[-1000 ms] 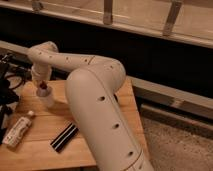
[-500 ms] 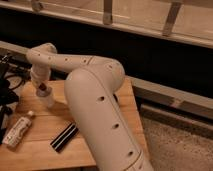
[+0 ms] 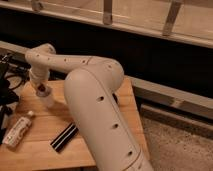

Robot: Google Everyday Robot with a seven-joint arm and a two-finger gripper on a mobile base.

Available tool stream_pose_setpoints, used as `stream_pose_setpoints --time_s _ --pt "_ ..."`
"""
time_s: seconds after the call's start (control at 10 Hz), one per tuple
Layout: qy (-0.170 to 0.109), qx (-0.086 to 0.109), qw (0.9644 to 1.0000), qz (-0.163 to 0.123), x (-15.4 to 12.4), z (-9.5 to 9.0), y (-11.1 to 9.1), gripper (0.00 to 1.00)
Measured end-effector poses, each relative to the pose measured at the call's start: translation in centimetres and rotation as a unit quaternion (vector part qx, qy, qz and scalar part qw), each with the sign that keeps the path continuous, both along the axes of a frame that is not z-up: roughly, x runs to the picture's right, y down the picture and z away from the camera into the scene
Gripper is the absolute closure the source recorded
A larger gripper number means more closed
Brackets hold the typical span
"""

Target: Place the pepper in the ceramic cup

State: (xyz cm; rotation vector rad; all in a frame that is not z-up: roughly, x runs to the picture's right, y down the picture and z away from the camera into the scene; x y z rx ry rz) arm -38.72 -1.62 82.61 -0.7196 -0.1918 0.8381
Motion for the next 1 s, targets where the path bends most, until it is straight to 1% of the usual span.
stream_pose_setpoints --time_s 0.1,0.2,0.3,1.0 --pt "0.000 0.000 1.0000 0.000 0.0 -0.1 0.0 0.63" --pt "0.000 0.000 1.0000 0.000 0.0 -0.1 0.2 0.53" --pt "0.000 0.001 1.0000 -0.001 -0.1 -0.1 0.2 0.49" --pt "-0.006 0.003 1.0000 -0.007 -1.1 -0.8 1.0 0.47"
